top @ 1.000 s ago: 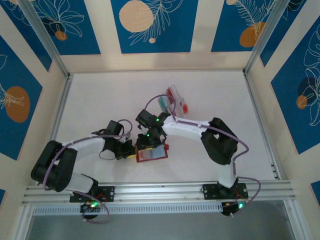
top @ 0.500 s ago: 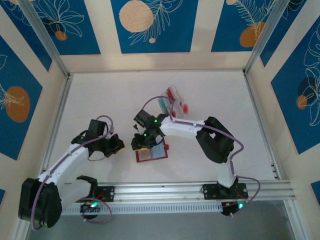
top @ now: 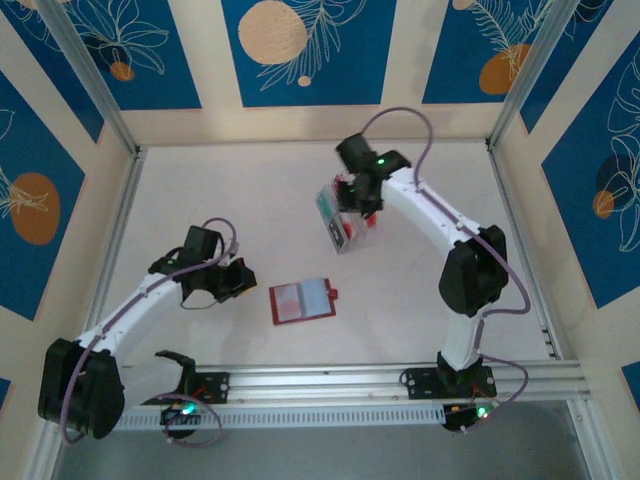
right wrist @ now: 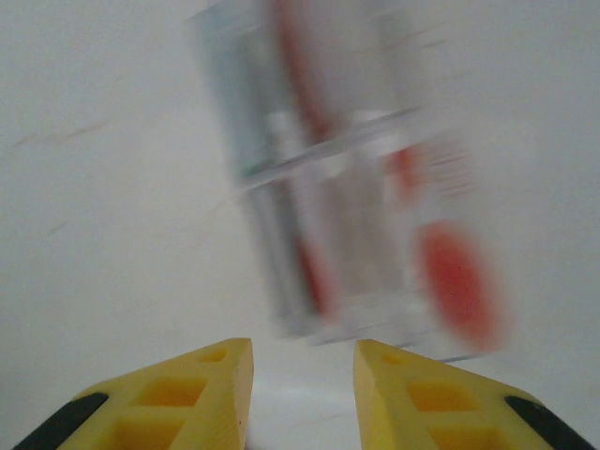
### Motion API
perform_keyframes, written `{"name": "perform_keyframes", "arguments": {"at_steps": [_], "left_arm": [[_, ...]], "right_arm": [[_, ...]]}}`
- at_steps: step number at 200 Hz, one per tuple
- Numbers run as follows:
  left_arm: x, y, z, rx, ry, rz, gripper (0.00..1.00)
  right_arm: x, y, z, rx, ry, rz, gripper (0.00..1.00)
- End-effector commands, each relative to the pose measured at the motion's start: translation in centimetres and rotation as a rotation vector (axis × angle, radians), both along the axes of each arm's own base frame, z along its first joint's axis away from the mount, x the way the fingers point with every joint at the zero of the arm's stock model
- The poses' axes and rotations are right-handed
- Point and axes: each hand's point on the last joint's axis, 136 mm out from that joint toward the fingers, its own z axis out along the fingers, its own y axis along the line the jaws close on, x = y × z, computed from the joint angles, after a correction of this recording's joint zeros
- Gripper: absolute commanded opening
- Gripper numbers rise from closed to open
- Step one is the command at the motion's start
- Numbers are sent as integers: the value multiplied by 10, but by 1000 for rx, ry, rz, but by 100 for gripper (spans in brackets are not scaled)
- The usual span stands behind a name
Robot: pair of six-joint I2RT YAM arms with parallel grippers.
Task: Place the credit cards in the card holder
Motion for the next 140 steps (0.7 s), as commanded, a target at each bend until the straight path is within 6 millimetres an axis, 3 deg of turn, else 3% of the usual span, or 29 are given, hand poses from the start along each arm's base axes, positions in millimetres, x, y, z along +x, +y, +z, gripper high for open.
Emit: {"name": "perform_keyframes", "arguments": {"at_steps": [1,18,60,140], "left_arm": [[1,-6,2,-1,-18,-35,6],[0,-7,1,1,-15,-42,6],[-1,-7,-5,5,-4,-42,6],[-1,-9,-8,-3,1,-43,5]], "right_arm": [[-3,-38,-3,-126,40,10,37],[6,-44,-7,-67,66,30,37],[8,-21,-14,112,107,141,37],[18,-24,-38,73,158,140,28]]}}
